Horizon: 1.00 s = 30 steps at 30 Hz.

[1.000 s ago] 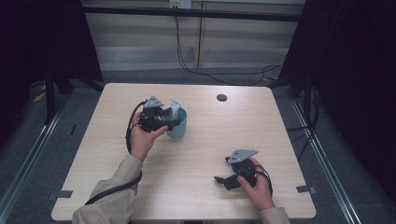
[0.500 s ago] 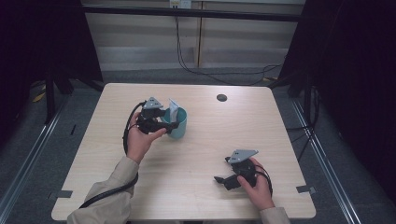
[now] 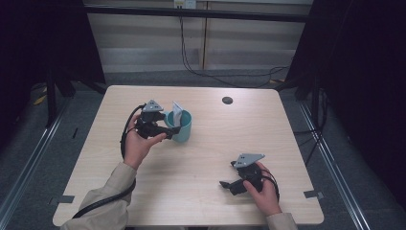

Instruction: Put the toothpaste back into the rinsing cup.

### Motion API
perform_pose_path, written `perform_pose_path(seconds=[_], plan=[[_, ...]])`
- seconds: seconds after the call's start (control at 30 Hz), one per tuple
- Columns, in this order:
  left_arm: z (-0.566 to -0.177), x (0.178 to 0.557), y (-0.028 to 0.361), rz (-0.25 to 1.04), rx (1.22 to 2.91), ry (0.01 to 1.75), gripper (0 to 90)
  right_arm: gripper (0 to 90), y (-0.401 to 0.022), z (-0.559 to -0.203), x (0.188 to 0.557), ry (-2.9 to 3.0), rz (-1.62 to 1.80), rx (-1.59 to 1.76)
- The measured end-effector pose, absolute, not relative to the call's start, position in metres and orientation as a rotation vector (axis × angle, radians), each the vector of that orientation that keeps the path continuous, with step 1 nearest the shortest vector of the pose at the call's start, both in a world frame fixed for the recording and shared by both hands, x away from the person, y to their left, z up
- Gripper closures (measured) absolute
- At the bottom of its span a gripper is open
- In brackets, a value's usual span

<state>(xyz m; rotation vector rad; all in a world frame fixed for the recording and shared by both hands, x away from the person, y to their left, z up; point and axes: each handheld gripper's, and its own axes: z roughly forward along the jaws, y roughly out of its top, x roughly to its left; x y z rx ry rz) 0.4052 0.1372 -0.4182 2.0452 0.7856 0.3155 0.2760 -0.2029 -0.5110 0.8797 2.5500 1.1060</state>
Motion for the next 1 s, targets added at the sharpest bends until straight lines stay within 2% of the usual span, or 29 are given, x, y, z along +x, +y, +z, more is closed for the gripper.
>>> perform_pose_path(seconds=[0.5, 1.0], plan=[[-0.419, 0.391, 0.151, 0.302, 2.064, 0.737, 15.0, 11.3, -0.203, -0.511, 0.276, 2.550, 1.106, 0.880], [-0.439, 0.379, 0.163, 0.276, 2.091, 0.752, 15.2, 11.3, -0.203, -0.511, 0.276, 2.550, 1.106, 0.880]])
